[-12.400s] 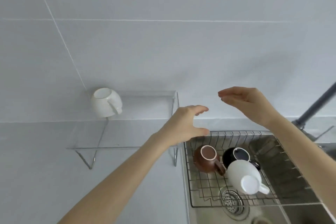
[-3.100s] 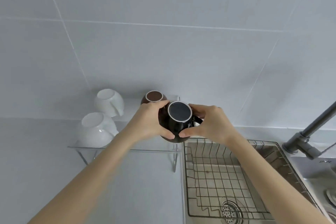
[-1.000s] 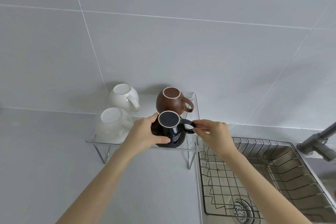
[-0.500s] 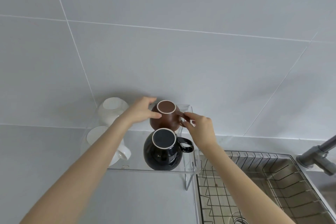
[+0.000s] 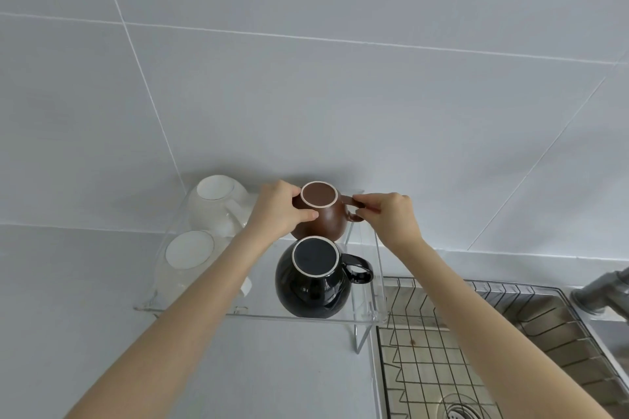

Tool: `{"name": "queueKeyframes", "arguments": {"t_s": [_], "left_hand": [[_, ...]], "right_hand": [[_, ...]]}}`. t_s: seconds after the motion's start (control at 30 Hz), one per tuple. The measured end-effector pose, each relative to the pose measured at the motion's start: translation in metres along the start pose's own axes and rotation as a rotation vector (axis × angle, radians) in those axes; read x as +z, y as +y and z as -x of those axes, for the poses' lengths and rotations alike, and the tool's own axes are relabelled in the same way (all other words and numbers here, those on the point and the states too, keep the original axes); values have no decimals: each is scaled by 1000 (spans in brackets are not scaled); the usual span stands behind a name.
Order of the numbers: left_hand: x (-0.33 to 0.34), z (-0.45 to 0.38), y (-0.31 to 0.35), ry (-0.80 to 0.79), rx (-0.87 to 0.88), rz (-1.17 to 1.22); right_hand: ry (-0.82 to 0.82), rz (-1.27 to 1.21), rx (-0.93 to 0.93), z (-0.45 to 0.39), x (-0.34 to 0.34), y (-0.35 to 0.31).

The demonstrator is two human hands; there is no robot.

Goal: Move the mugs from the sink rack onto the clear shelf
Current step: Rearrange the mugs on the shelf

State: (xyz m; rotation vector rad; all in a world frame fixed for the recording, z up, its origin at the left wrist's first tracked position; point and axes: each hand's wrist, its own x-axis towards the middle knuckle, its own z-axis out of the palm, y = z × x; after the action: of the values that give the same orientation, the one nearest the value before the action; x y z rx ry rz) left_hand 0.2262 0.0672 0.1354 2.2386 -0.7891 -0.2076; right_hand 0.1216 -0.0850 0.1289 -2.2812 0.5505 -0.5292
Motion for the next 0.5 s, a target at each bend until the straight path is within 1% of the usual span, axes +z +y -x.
{"name": "queueKeyframes", "arguments": {"t_s": [0.2, 0.3, 0.37, 0.43, 0.5], "left_hand": [[0, -1, -2, 2, 37, -8], [-2, -1, 0, -1, 22, -23], [-4, 1, 2, -26, 5, -29], [-6, 4, 0, -75, 1, 15], [-21, 18, 1, -64, -6, 76]], "right_hand": [[-4, -62, 12, 2, -1, -1], [0, -64, 28, 2, -2, 1], [-32, -72, 42, 2, -3, 0], [-82, -7, 44, 2, -5, -4], [-72, 27, 11, 8, -5, -15]]}}
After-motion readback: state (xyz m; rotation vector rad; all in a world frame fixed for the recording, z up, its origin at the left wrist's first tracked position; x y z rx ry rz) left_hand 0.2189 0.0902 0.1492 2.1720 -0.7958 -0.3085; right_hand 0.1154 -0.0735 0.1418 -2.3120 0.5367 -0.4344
